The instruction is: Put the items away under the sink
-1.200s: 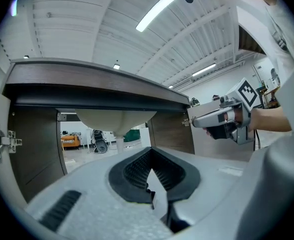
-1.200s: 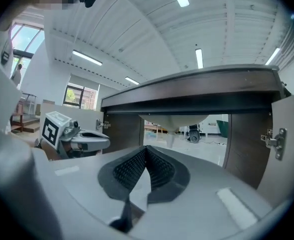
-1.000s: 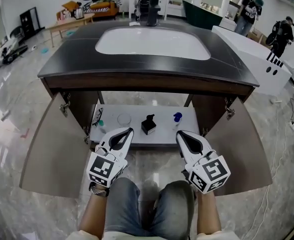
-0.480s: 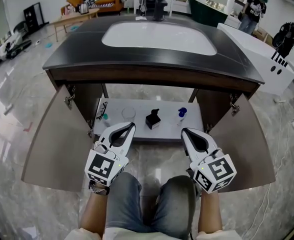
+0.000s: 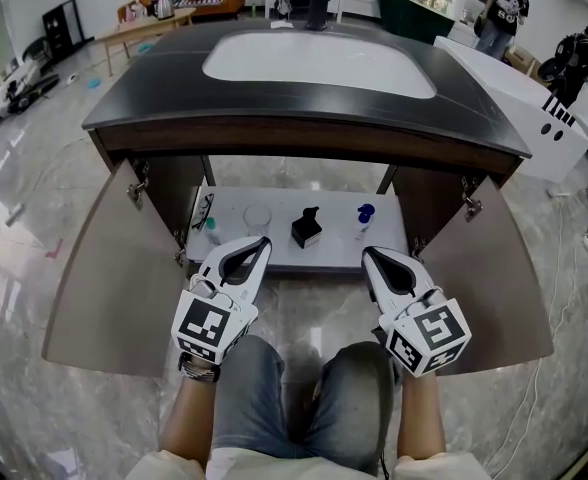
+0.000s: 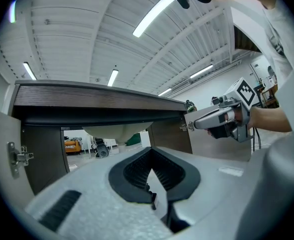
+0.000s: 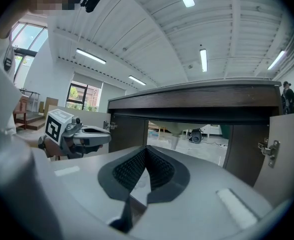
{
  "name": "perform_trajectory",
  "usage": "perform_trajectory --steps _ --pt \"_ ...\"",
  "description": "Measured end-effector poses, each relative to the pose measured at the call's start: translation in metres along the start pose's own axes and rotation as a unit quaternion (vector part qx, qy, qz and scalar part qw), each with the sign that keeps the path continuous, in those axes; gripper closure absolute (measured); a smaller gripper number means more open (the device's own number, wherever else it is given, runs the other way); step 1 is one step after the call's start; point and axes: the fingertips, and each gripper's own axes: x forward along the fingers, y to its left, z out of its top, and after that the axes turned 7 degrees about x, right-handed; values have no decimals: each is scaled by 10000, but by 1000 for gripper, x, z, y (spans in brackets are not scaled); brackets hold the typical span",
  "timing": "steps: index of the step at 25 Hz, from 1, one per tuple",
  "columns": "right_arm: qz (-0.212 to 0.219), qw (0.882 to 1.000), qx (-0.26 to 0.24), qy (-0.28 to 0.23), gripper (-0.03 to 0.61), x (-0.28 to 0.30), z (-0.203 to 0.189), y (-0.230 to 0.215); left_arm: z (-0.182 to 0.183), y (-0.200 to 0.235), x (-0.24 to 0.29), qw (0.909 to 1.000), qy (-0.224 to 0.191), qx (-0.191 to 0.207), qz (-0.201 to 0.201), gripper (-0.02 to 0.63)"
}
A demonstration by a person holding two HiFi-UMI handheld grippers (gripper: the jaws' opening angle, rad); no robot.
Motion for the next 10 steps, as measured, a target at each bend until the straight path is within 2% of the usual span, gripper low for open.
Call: perform_trajectory --steps 10 --pt "21 10000 -18 10 572 6 -6 -5 -9 0 4 10000 72 -37 33 611"
